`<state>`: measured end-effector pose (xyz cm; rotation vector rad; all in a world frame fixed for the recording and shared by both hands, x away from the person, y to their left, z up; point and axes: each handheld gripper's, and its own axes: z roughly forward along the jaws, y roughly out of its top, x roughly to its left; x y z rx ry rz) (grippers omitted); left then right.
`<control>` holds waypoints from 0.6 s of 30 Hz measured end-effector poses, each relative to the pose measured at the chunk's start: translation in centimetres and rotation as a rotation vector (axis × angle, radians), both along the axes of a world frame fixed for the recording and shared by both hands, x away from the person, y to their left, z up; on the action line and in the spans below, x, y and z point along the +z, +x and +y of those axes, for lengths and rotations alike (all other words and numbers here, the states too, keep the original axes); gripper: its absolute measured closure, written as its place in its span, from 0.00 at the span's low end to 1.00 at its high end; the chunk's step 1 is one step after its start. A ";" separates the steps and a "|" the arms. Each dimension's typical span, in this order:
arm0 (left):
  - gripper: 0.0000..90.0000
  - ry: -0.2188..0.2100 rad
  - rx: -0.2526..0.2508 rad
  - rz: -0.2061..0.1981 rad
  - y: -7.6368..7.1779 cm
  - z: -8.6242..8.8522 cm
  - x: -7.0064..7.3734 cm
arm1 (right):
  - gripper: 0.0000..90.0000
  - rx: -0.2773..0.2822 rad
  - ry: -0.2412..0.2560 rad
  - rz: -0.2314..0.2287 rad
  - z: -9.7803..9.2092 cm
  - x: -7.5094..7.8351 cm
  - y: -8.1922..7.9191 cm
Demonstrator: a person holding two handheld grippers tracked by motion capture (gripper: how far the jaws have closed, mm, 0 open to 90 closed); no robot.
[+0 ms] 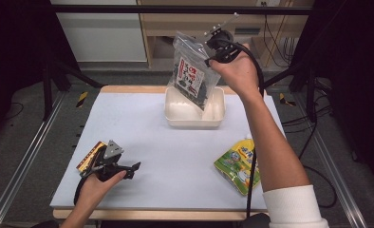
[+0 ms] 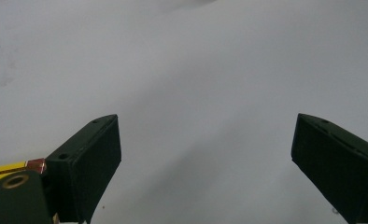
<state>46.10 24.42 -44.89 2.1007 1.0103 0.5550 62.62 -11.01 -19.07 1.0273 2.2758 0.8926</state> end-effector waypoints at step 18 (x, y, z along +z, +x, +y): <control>0.09 0.010 -0.014 0.006 -0.1 -0.4 -0.2 | 0.99 0.012 -0.002 0.075 1.4 -3.1 1.5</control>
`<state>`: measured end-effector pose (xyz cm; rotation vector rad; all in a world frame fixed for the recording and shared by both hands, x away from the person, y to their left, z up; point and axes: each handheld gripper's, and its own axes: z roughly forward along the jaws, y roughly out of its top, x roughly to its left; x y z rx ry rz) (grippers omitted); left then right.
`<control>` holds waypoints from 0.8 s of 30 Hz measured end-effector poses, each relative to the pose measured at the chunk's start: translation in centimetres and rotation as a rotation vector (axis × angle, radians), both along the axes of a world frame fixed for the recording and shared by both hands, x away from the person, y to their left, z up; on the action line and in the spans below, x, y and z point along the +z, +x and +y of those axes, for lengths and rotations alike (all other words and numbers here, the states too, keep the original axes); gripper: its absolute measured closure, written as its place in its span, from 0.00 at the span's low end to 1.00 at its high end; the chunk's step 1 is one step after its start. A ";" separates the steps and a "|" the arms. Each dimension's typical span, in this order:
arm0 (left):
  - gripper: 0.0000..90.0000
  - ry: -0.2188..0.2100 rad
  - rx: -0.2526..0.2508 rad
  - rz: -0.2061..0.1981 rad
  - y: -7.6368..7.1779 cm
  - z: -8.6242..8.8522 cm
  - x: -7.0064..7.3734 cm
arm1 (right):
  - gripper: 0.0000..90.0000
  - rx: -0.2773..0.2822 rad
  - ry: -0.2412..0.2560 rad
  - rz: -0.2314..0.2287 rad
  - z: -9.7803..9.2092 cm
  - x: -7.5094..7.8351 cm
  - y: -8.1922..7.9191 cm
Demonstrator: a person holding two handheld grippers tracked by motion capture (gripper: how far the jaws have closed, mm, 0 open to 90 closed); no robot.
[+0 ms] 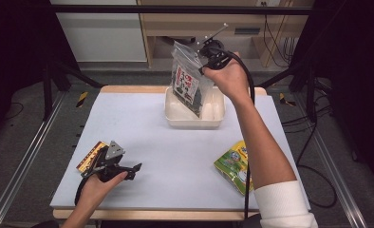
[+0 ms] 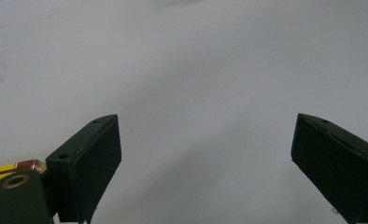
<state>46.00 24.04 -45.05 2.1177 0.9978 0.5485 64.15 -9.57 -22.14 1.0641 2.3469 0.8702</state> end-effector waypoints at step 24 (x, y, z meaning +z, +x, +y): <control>0.09 0.009 -0.011 0.010 0.0 -0.4 -0.3 | 0.98 0.017 0.041 0.026 -0.2 -3.1 1.1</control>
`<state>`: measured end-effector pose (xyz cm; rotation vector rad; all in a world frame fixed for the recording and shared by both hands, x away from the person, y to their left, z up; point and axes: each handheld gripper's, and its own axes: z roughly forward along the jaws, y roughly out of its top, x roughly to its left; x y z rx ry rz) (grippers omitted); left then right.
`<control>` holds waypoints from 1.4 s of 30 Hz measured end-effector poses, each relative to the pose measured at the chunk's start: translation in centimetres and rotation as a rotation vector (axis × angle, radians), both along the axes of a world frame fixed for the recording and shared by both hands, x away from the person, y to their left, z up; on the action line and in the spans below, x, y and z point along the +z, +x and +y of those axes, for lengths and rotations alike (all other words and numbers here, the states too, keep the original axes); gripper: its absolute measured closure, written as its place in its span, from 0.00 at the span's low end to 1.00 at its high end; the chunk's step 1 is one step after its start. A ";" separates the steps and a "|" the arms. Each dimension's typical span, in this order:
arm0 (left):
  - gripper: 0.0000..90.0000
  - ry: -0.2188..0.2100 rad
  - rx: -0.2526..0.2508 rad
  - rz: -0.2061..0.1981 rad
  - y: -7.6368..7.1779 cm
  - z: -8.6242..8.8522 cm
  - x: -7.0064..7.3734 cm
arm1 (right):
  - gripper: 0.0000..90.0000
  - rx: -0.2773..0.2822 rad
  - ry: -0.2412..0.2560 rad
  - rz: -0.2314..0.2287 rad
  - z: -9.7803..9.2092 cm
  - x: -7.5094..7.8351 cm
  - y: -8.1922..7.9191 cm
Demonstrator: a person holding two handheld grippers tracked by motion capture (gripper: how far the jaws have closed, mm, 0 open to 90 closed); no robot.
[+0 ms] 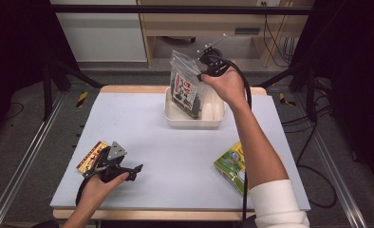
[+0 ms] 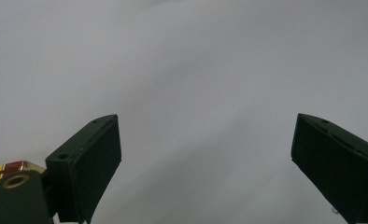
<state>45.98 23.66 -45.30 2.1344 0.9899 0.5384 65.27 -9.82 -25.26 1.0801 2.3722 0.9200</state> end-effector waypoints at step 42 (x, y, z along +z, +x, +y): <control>0.09 0.014 0.003 0.001 0.1 0.1 -0.1 | 0.35 0.059 0.171 -0.184 0.9 -2.2 -2.9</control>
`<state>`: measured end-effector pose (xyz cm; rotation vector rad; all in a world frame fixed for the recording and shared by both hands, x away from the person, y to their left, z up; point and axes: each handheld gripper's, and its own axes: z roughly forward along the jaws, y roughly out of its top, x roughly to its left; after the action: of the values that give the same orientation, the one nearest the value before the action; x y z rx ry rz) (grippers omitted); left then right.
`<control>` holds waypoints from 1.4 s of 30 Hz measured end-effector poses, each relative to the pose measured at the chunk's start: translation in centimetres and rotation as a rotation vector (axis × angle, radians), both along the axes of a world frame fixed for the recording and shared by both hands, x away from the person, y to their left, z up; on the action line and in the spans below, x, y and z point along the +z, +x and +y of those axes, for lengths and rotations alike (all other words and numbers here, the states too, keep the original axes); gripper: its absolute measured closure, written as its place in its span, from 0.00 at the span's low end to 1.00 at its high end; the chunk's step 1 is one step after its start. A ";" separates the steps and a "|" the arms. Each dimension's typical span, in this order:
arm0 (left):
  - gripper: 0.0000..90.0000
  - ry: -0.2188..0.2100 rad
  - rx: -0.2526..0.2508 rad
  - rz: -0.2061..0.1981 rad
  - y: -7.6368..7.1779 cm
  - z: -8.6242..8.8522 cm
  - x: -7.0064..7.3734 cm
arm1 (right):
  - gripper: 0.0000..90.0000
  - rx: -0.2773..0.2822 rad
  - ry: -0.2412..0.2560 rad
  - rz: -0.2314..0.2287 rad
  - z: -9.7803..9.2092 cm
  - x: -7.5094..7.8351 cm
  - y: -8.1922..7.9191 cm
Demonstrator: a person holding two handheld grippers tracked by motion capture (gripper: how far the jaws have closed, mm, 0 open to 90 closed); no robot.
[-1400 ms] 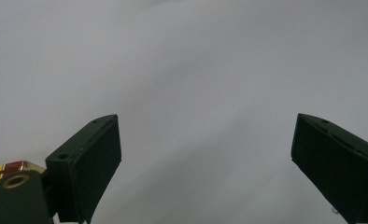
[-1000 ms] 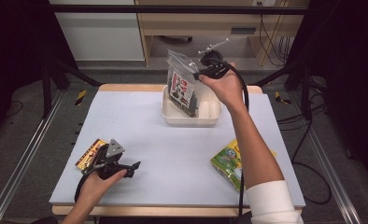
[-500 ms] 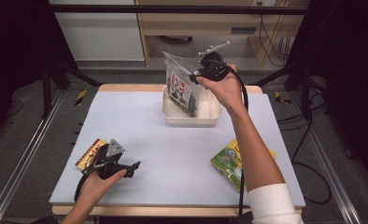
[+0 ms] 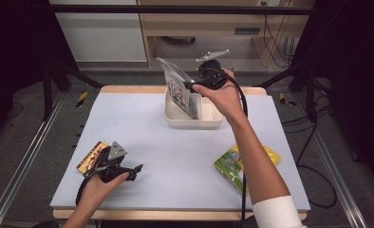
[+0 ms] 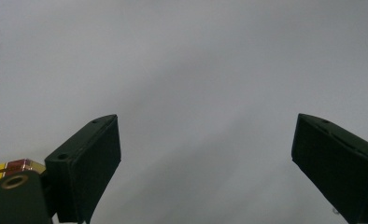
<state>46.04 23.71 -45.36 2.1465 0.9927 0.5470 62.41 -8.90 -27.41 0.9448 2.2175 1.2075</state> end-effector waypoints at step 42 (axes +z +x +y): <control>0.07 -0.011 0.002 -0.005 0.1 0.2 0.0 | 0.15 -0.107 0.017 -0.153 -5.3 -1.1 -9.7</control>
<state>46.13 23.94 -45.33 2.1331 0.9935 0.5463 52.71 -14.17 -28.51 0.9322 2.0158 1.2092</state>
